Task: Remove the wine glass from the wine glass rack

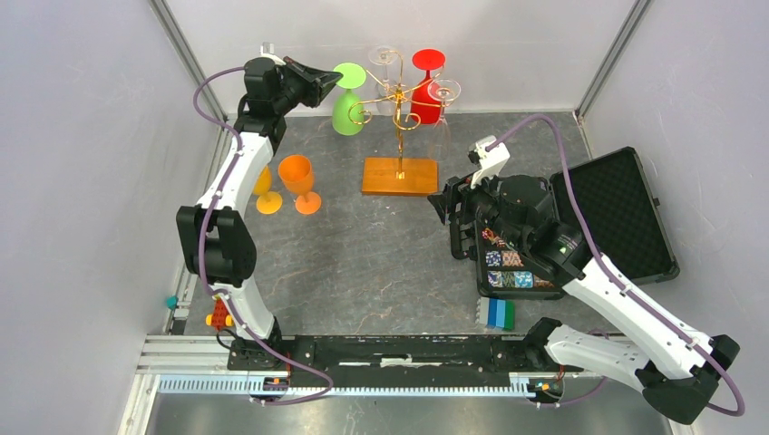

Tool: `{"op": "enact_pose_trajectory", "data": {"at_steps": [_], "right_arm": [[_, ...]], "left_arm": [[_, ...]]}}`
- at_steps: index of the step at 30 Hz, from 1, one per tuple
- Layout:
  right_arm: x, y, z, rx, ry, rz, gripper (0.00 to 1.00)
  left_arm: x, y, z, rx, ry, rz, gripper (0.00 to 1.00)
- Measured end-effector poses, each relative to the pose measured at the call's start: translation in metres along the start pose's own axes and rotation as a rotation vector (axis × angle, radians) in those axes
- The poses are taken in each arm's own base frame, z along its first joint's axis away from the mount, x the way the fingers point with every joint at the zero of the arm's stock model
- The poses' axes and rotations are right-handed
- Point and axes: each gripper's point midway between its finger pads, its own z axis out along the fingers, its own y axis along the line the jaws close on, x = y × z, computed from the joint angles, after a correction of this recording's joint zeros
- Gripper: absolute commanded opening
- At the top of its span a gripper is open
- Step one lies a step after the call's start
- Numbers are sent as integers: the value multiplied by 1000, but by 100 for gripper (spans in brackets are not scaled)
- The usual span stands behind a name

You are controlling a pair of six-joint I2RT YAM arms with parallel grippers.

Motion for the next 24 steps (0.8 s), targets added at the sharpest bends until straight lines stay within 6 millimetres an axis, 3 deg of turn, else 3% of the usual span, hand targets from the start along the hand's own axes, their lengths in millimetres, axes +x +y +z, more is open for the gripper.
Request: {"op": "enact_pose_trajectory", "data": {"at_steps": [17, 24], "right_arm": [[-4, 0, -2, -2, -14, 2, 68], [-4, 0, -2, -1, -15, 2, 68]], "left_arm": [[-7, -31, -2, 112, -22, -25, 2], [-2, -55, 8, 186, 26, -7, 2]]}}
